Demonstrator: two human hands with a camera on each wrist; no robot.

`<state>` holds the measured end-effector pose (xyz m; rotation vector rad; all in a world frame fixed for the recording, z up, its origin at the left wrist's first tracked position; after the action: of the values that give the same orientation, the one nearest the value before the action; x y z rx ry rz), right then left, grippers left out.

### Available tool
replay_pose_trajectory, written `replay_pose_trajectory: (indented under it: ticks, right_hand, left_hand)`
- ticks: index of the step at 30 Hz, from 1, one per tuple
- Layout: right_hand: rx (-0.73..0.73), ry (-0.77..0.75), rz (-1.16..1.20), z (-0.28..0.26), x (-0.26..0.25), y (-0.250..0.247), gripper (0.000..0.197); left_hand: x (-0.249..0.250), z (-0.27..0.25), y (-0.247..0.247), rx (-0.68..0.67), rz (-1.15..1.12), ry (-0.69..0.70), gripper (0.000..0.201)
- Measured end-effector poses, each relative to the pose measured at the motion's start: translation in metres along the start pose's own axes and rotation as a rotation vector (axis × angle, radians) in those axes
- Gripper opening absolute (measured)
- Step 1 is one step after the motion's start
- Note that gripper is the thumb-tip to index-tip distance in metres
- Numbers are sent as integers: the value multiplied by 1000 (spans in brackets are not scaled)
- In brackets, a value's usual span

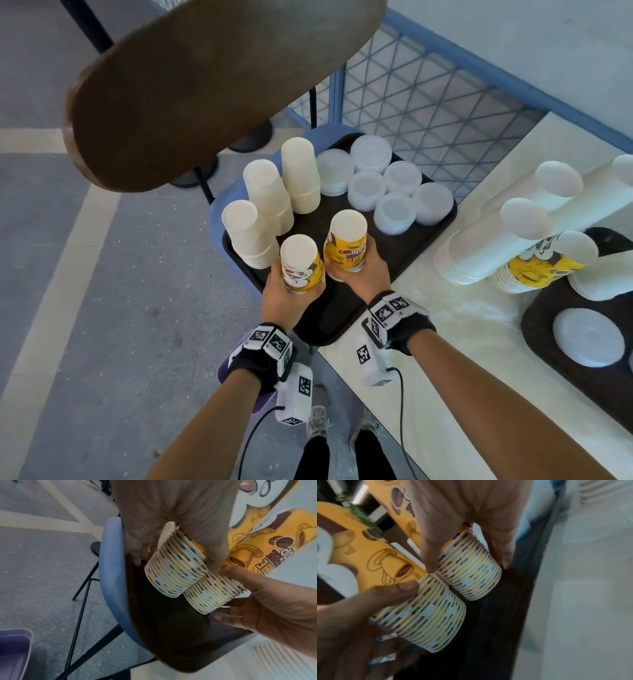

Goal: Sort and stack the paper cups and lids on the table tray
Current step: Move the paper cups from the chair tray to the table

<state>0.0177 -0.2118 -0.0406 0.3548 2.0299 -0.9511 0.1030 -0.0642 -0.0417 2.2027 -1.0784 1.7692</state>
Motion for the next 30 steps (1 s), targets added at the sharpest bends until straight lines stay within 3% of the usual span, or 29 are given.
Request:
replay_pose_trajectory:
  ticks: [7, 12, 16, 22, 27, 30]
  right_hand:
    - [45, 39, 137, -14, 2, 0, 89]
    - [121, -1, 325, -50, 22, -30, 81]
    - [264, 77, 364, -81, 68, -76, 86]
    - [566, 202, 351, -107, 131, -146, 74]
    - [596, 198, 301, -96, 138, -164, 76]
    - [595, 211, 267, -89, 138, -168, 79]
  left_hand:
    - [-1, -4, 1, 27, 38, -4, 80]
    - [0, -8, 2, 35, -4, 25, 77]
    - [23, -9, 35, -89, -11, 105, 84]
    - [52, -31, 117, -338, -1, 193, 86]
    - [58, -45, 164, -422, 60, 155, 69]
    - [62, -48, 178, -445, 67, 140, 76]
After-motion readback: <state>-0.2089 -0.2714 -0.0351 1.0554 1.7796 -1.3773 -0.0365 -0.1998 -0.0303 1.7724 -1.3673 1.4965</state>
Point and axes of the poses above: each hand's wrist, its own z-axis towards the middle knuckle, its own y-axis out of the palm, x = y × z, the point moved 4 cm from there along z, towards the middle knuckle, and after that the axes turned 3 degrees about -z, right-handed, at the moved point
